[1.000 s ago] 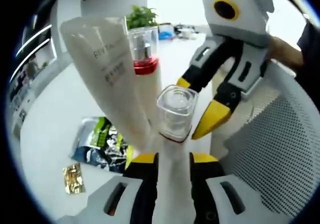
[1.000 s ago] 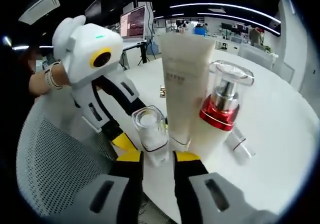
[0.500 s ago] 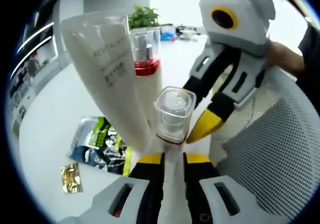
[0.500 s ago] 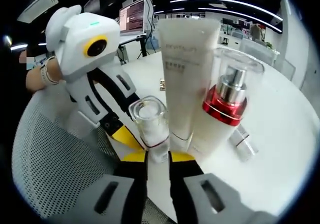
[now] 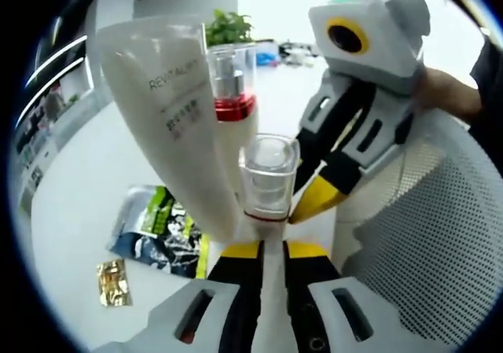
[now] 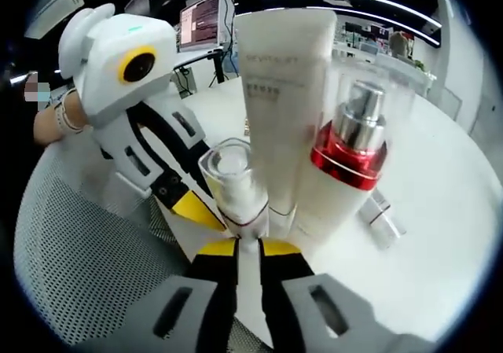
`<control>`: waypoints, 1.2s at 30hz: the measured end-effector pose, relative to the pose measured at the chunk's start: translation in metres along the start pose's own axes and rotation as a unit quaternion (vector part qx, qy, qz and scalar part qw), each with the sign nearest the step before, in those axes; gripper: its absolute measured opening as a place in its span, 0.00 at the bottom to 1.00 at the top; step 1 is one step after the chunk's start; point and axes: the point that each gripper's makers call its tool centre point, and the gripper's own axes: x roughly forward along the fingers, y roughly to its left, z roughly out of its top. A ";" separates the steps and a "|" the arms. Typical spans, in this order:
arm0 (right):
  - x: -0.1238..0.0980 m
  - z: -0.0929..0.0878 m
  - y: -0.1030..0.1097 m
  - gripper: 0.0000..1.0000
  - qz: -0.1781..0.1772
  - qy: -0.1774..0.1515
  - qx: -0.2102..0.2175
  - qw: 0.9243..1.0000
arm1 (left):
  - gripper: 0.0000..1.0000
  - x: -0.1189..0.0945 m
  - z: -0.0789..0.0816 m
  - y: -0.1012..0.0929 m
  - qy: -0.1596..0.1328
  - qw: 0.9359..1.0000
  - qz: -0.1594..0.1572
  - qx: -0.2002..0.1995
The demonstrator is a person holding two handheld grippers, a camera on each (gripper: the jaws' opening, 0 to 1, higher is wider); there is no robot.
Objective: Arrange the skincare products in the storage area until every visible bottle or jar stands upright without overlapping.
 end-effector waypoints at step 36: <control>0.000 0.000 -0.013 0.05 -0.029 -0.001 -0.001 1.000 | 0.17 0.001 0.011 0.001 -0.022 0.999 0.007 0.025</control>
